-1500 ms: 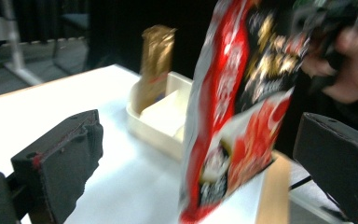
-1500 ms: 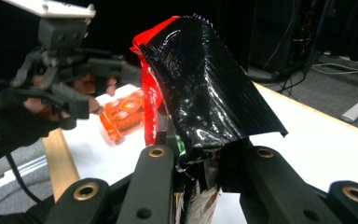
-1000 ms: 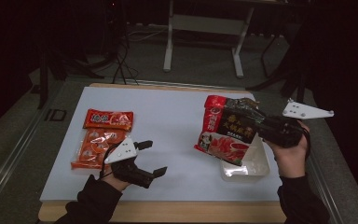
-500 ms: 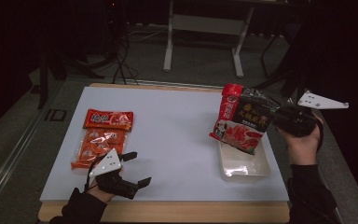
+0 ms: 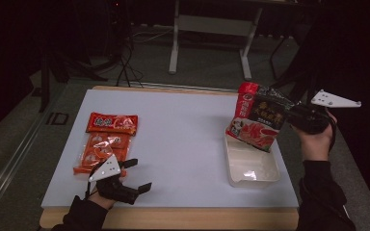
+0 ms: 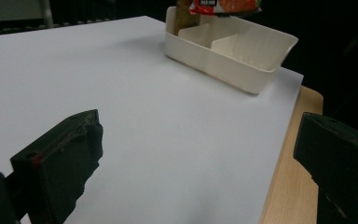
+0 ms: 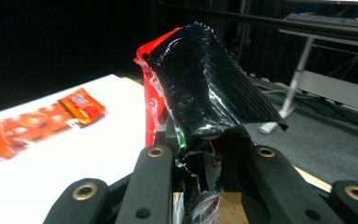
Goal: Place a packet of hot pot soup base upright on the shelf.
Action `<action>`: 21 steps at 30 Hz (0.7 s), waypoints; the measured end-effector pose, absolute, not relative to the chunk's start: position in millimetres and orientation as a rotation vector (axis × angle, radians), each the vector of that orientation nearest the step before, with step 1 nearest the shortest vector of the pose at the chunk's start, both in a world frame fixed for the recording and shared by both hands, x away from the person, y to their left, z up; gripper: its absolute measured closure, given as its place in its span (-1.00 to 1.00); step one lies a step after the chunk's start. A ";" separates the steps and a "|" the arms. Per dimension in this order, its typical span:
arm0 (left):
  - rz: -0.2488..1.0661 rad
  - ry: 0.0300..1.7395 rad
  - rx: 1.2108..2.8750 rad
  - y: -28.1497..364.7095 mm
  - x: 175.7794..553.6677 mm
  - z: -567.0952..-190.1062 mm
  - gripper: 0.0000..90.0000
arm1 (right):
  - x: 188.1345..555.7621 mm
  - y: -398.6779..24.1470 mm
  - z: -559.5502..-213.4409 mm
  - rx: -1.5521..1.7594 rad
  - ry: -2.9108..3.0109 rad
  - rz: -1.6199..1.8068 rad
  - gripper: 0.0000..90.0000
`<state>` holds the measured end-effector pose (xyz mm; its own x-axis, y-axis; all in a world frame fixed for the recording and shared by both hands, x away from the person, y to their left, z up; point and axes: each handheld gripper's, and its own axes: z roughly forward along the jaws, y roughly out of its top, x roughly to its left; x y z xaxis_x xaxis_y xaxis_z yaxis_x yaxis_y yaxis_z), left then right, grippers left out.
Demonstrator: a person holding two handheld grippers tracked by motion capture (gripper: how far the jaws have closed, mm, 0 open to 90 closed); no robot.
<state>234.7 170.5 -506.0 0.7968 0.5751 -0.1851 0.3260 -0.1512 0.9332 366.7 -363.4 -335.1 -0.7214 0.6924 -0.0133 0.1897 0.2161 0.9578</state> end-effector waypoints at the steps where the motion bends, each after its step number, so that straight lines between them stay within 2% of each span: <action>1: 0.247 0.699 1.754 170.6 234.8 -506.2 -0.96 | 368.8 -364.7 -337.2 0.822 2.056 1.517 0.73; 15: 0.226 0.702 1.745 168.4 232.8 -509.3 -0.96 | 398.2 -371.1 -373.4 0.825 2.116 1.517 0.73; 21: 0.223 0.711 1.746 169.3 233.5 -511.1 -0.96 | 399.4 -374.8 -383.4 0.851 2.093 1.556 0.73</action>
<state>233.5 169.3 -511.1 0.7965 0.5662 -0.2120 0.3441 -0.1362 0.9290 399.4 -374.8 -383.4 -0.7369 0.6747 0.0426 0.2352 0.1968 0.9518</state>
